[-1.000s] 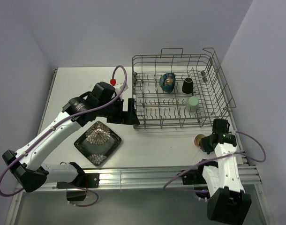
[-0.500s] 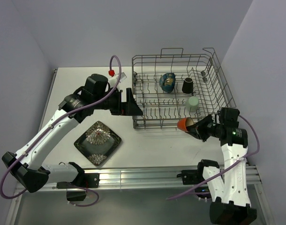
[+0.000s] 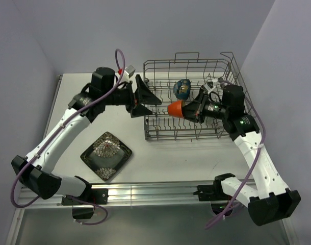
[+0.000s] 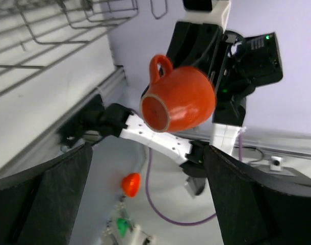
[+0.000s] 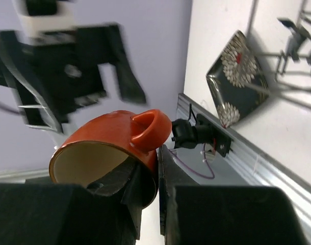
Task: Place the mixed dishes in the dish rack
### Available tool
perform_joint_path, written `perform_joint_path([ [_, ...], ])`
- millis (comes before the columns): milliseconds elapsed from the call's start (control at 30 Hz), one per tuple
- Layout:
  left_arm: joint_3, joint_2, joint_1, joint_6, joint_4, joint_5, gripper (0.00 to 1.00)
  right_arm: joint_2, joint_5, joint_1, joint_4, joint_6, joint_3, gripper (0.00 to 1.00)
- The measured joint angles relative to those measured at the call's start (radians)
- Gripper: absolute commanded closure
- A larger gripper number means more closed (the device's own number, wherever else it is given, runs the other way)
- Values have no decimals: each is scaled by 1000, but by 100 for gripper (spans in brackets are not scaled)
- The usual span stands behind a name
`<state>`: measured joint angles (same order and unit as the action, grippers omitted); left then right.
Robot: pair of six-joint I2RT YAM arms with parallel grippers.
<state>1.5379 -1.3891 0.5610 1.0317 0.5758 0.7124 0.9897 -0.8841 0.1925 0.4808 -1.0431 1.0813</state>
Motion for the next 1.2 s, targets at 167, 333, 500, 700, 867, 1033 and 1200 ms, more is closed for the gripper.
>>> perform_joint_path([
  [167,-352,120,7,412,-356,74,2,45,-18,33,-194,-13,-9,100],
  [333,-414,160,13,626,-490,79,1,44,-46,60,-344,-26,-44,100],
  [500,-446,231,24,782,-644,64,1,45,-48,109,-388,-14,-84,100],
  [700,-470,256,56,874,-702,48,1,40,-43,151,-466,-16,-142,100],
  [867,-470,254,72,880,-691,42,1,26,-26,161,-491,-15,-142,100],
  [1033,-485,254,74,880,-682,36,1,10,-14,179,-508,-13,-140,100],
  [1200,-498,251,78,880,-675,31,1,10,8,231,-512,-6,-140,100],
])
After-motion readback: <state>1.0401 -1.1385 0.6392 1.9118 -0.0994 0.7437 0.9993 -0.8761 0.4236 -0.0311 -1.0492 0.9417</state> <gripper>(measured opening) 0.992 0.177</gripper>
